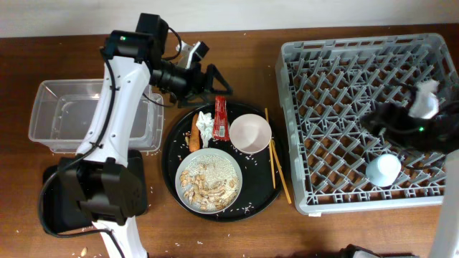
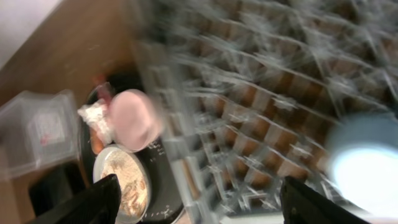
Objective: Sort waste into correct bins and load items into the dishwasher rack
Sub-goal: 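Place the blue cup upside down in the rack with the right gripper, then grasp the pink bowl with the right gripper and place it in the rack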
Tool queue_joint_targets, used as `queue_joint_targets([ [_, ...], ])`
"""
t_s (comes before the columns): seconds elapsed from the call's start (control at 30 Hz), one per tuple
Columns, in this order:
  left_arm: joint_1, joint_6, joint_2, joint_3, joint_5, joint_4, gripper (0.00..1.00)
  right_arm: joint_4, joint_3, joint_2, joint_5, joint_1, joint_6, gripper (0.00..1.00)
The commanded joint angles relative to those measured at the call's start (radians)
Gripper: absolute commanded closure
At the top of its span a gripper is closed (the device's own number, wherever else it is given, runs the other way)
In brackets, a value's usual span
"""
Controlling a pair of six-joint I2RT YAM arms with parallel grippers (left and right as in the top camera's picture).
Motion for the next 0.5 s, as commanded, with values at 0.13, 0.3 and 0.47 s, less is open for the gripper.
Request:
queue_joint_targets([
  [0.13,-0.052,-0.074,-0.015,0.021,-0.552,-0.051,0.26,0.102,0.014,0.029,0.035,0.422,0.045,0.32],
  [0.3,0.061,-0.113,-0.110,0.105,-0.592,-0.079,0.26,0.182,0.013,0.197,0.353,0.661,0.216,0.34],
  [0.47,0.183,-0.172,-0.284,0.117,-0.685,-0.097,0.25,0.250,0.013,0.397,0.401,0.756,0.254,0.43],
])
